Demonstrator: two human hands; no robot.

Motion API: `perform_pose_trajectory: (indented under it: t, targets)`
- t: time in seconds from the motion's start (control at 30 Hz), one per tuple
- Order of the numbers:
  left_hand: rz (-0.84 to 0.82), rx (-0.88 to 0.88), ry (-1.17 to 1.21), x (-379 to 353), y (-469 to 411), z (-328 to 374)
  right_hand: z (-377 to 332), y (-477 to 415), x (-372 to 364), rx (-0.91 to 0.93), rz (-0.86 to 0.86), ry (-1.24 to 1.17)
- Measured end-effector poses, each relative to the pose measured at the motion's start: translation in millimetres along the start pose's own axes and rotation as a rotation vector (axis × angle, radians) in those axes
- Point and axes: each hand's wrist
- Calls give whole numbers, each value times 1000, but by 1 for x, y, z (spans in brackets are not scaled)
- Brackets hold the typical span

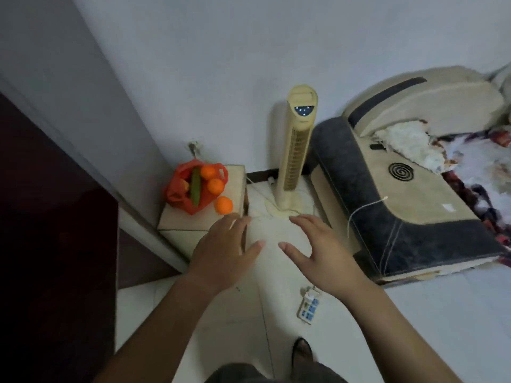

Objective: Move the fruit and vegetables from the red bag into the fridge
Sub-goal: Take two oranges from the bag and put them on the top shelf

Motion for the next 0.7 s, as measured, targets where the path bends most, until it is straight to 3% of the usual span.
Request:
perform_pose_trajectory:
  t: [0.33, 0.7]
  targets:
    - [39, 377, 72, 7, -69, -72, -3, -177, -29, 215, -331, 21]
    - [-78, 402, 93, -4, -226, -184, 23, -338, -93, 137, -429, 73]
Point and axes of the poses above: each hand's wrist, its own y-axis away from the middle knuckle, its own x-axis out of the back of the hand, z = x × y, and after that the axes turned 11 degrees about -y, right-handed
